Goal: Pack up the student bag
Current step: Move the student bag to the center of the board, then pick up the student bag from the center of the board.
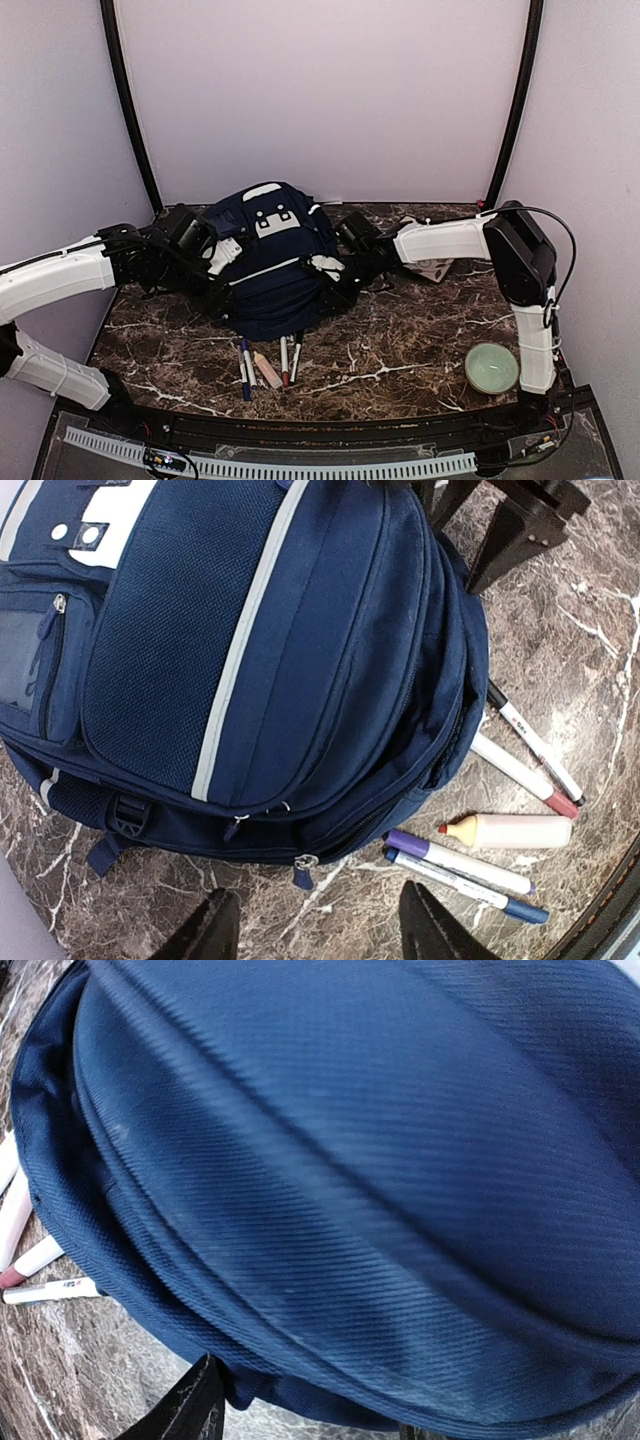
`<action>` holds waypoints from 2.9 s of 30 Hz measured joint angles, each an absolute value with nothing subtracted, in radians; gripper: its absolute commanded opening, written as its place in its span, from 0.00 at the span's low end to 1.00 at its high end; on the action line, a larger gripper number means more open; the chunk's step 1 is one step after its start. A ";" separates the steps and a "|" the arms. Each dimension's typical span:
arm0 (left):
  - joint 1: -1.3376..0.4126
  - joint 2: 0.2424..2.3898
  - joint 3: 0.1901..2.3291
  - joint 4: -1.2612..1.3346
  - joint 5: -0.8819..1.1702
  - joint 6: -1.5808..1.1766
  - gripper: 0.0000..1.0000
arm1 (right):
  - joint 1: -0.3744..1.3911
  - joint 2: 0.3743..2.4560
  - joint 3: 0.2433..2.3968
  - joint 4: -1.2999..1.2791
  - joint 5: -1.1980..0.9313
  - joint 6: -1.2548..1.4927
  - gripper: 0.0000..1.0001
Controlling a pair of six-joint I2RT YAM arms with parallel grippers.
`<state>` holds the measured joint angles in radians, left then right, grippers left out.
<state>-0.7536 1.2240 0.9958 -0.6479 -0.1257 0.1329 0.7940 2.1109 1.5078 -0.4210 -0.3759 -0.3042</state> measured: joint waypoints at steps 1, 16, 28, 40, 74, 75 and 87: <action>-0.754 1.228 0.995 -0.653 -0.125 0.149 0.58 | 0.788 2.112 1.510 -0.420 -0.379 -0.300 0.59; -0.754 1.309 0.966 -0.662 -0.045 0.274 0.54 | 0.603 2.312 1.809 -0.459 -0.439 -0.213 0.59; -0.754 1.342 0.875 -0.519 -0.055 0.436 0.48 | 0.478 2.275 1.765 -0.444 -0.562 -0.105 0.58; -0.721 1.567 0.867 -0.280 -0.065 0.626 0.43 | 0.505 1.989 1.549 -0.405 -0.687 -0.060 0.57; -0.579 1.646 0.858 -0.135 0.039 0.802 0.24 | 0.577 1.953 1.469 -0.369 -0.739 -0.024 0.56; -0.577 1.647 0.859 -0.127 0.037 0.805 0.21 | 0.580 1.952 1.467 -0.371 -0.736 -0.025 0.56; -0.566 1.621 0.865 -0.074 0.142 0.733 0.05 | 0.625 1.934 1.512 -0.519 -0.669 -0.018 0.53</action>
<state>-0.5655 1.6207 0.8646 -0.0738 0.1417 0.7334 0.6247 1.9335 1.5124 -0.5186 -0.6685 -0.0181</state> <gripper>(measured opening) 0.073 0.552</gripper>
